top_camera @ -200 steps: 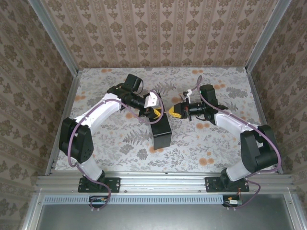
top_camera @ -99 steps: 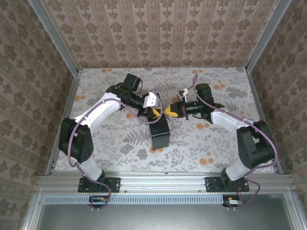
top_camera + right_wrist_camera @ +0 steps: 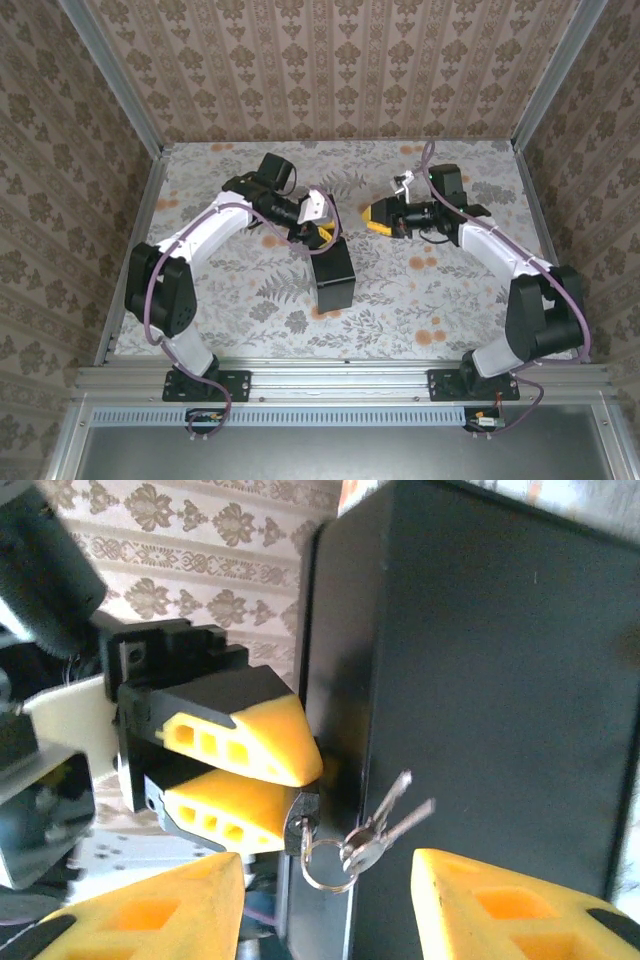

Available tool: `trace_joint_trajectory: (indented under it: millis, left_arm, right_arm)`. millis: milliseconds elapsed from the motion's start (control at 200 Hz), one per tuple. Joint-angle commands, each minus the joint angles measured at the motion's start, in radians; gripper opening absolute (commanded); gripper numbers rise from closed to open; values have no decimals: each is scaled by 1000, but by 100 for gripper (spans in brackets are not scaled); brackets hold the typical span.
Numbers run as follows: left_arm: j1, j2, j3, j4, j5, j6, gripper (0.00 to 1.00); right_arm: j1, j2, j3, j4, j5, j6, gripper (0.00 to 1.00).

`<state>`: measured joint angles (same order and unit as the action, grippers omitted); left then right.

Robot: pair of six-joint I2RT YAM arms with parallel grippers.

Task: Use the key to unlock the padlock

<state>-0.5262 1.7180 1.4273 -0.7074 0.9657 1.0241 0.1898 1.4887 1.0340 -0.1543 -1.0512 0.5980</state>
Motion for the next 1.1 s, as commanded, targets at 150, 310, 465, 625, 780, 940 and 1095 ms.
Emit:
trace_joint_trajectory:
  millis: [150,310,465,625,780,940,1095]
  left_arm:
    - [21,53,104,-138,126,19,8]
    - [23,57,117,-158,115,23,8]
    - [28,48,111,-158,105,25,8]
    - [31,44,111,-156,105,20,8]
    - [32,42,115,-160,113,24,7]
    - [34,39,111,-159,120,20,7]
    - [37,37,112,-159,117,17,7]
  right_arm:
    - [58,-89,-47,102,222,-618,52]
    - [107,-138,-127,316,237,-758,55]
    - [154,-104,-94,210,215,-918,53]
    - [183,-139,-134,233,239,-980,52]
    - [202,-137,-134,204,318,-1043,50]
    - [224,-134,-141,232,336,-1052,49]
    - [242,-141,-145,234,357,-1069,47]
